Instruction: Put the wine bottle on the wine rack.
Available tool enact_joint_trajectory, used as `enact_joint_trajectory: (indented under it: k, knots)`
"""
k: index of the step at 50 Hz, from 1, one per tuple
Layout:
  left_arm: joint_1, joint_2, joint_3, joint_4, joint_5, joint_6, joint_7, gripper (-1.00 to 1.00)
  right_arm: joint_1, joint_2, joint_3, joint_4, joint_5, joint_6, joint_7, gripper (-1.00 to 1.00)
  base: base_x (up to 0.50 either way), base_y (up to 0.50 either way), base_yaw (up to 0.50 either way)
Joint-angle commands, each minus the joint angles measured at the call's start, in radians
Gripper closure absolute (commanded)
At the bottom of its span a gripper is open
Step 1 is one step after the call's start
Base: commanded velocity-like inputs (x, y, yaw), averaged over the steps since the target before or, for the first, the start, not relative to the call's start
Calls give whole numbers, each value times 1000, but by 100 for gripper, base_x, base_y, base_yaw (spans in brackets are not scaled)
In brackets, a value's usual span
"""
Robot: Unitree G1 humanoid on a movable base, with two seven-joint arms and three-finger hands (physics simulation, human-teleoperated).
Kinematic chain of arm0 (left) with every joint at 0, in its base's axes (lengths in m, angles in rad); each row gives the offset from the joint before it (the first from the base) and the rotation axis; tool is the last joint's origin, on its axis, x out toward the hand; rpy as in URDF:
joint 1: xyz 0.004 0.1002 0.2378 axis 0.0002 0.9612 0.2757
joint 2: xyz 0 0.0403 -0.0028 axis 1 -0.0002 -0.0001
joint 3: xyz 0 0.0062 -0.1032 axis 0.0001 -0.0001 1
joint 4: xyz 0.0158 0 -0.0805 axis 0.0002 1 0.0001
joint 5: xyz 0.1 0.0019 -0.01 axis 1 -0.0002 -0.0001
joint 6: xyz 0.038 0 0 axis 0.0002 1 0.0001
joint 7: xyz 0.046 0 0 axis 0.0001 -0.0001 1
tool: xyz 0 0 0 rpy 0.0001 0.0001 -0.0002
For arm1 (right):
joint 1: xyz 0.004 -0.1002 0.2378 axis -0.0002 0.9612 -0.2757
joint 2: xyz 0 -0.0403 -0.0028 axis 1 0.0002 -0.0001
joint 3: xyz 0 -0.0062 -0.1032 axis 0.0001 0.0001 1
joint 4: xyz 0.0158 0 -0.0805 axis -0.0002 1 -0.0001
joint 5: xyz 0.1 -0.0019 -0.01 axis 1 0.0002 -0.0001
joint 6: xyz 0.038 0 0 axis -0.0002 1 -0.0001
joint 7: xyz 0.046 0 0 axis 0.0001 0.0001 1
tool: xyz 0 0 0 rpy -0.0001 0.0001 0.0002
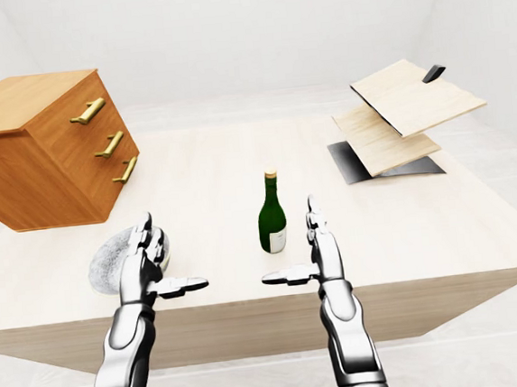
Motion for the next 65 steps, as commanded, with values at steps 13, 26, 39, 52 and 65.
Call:
enact_joint_trajectory:
  k: [13,26,39,52,65]
  knots:
    - [87,57,-53,-182,56,65,-45,-100,45,-10,-33,-230,42,92,14,-100,0,0,0]
    - [96,55,-28,-464,8,65,-59,-100,70,-10,-42,-374,58,92,23,-100,0,0,0]
    - [134,53,-22,-665,-4,65,-63,-100,107,-2,-54,-555,76,92,27,-100,0,0,0]
    - [144,46,-10,-722,-10,65,-80,-100,94,3,-57,-594,58,92,14,-100,-28,14,0]
    - [175,43,-24,-682,-6,65,-90,-100,104,8,-39,-588,78,92,21,-100,-25,-29,0]
